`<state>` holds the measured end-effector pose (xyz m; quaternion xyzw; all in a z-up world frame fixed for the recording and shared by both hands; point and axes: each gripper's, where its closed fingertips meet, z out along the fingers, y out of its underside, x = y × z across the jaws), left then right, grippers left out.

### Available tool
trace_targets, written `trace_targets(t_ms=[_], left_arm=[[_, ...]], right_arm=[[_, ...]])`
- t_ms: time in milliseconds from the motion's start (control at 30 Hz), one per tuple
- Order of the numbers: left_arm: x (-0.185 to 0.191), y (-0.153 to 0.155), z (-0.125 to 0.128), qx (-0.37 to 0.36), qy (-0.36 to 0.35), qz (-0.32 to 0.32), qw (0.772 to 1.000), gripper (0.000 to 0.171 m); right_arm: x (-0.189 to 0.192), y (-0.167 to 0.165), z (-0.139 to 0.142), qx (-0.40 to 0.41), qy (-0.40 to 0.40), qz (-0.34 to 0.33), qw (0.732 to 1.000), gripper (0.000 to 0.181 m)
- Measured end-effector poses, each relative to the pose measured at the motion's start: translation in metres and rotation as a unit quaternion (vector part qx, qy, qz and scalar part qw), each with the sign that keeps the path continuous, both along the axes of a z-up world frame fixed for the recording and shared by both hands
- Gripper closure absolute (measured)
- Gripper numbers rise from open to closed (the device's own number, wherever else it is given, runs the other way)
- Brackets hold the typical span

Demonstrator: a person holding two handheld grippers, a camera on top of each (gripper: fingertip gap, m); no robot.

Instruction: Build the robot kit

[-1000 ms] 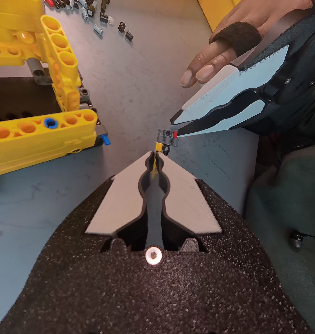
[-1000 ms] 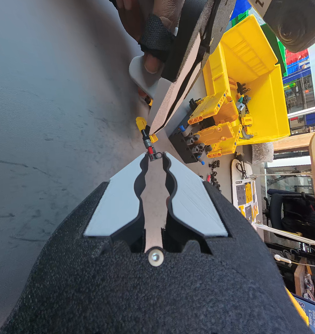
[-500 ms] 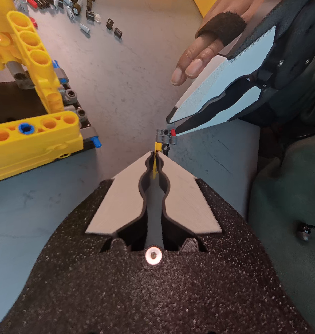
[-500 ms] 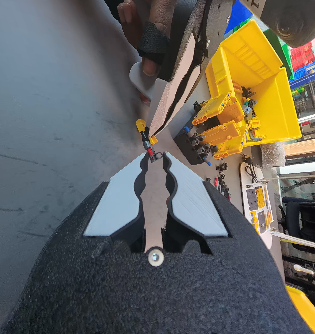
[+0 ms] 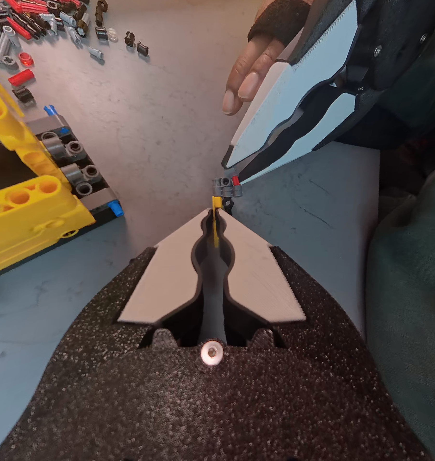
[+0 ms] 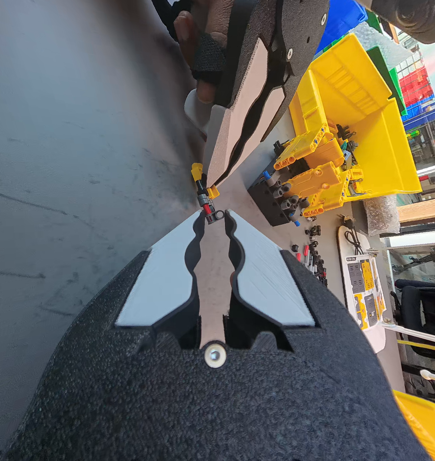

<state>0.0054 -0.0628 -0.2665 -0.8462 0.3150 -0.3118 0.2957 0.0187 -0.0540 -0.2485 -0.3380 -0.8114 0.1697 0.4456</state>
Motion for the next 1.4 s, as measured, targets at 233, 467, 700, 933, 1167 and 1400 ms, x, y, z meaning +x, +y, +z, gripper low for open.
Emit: trace_targets(t_ms=[233, 467, 700, 933, 1167, 1400], left_arm=[[0.003, 0.0, 0.006, -0.052, -0.057, 0.019, 0.997, 0.171], [0.003, -0.001, 0.006, -0.067, -0.068, 0.024, 0.995, 0.171], [0.003, -0.001, 0.007, -0.075, -0.077, 0.025, 0.994, 0.171], [0.003, -0.001, 0.007, -0.082, -0.087, 0.027, 0.992, 0.171], [0.0, 0.002, 0.008, -0.092, -0.097, 0.047, 0.99, 0.171], [-0.006, 0.013, 0.011, -0.098, -0.129, 0.09, 0.983, 0.171]], right_arm=[[0.001, 0.0, 0.006, -0.014, 0.015, -0.004, 1.0, 0.167], [0.0, -0.001, 0.007, -0.034, 0.018, -0.004, 0.999, 0.167], [-0.001, -0.002, 0.007, -0.048, 0.02, -0.005, 0.999, 0.167], [-0.001, -0.002, 0.008, -0.064, 0.024, -0.005, 0.998, 0.166], [-0.004, 0.001, 0.009, -0.06, 0.026, -0.022, 0.998, 0.166], [-0.01, 0.013, 0.013, -0.039, 0.03, -0.089, 0.995, 0.166]])
